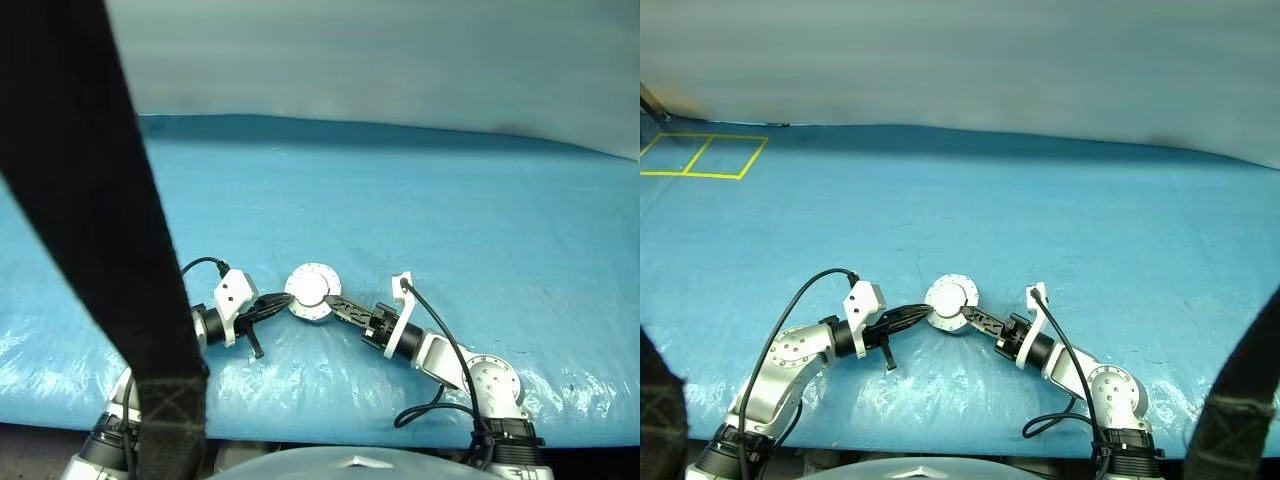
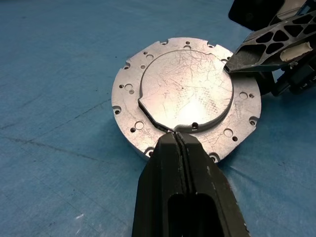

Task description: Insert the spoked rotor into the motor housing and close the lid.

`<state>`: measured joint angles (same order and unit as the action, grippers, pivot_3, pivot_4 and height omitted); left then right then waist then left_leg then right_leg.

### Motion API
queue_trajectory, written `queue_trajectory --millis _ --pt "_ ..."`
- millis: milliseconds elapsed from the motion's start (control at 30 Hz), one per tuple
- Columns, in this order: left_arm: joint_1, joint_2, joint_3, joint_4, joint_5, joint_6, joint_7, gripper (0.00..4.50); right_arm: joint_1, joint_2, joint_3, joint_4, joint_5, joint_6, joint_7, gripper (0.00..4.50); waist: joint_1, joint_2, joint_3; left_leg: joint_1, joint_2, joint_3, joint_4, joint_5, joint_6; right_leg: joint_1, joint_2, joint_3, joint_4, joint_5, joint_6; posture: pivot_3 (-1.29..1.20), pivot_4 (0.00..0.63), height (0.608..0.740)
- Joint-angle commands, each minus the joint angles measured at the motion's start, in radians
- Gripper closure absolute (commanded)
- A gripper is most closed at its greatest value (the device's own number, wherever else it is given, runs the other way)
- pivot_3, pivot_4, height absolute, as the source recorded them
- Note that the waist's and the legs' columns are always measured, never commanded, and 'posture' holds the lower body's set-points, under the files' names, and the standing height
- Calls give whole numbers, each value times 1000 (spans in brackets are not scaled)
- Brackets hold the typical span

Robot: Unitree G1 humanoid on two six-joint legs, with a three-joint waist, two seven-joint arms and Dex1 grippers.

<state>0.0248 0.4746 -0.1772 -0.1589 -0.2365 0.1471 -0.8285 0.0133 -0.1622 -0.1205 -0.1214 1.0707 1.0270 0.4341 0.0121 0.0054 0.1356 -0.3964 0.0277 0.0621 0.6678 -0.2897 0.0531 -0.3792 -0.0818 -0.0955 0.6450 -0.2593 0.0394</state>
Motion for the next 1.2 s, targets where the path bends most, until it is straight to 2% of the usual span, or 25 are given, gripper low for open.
queue_trajectory --millis 33,433,533,700,800,967,1200 --pt "-4 -7 -10 -47 5 -5 7 4500 -7 8 -7 -10 -8 -9 -21 2084 0 0 0 0 0 0 0 0 0 0 0 0 0 0 0 0 150 740" --pt "-12 -11 17 -69 -31 10 26 4500 -10 58 -75 5 73 -4 -16 2096 1 0 0 -1 0 0 0 0 0 0 0 0 0 0 0 0 150 740" --pt "-13 -13 68 -112 -109 51 24 4500 -22 76 -75 16 53 -8 -63 2096 0 0 0 -1 0 0 0 0 -1 -1 0 1 0 0 0 0 150 740" --pt "-19 -20 207 -186 -331 180 38 4500 -46 129 -115 26 150 3 -49 2096 -2 1 1 -2 1 0 0 1 -2 -2 -4 1 1 0 0 0 150 740" --pt "-25 -12 279 -199 -398 226 67 4500 -59 142 -110 29 155 10 -56 2097 -5 1 1 -3 0 0 0 1 -2 -2 -3 0 1 0 0 0 150 740" --pt "-13 -16 315 -206 -422 265 113 4500 -69 179 -117 31 171 -2 -90 2097 -9 1 1 -3 0 0 0 1 -2 -2 1 1 1 0 0 0 150 740" --pt "2 -39 273 -225 -408 275 141 4500 -63 197 -107 27 162 -12 -107 2097 -9 1 1 -3 0 1 1 2 -3 -2 2 1 1 0 0 0 150 740"
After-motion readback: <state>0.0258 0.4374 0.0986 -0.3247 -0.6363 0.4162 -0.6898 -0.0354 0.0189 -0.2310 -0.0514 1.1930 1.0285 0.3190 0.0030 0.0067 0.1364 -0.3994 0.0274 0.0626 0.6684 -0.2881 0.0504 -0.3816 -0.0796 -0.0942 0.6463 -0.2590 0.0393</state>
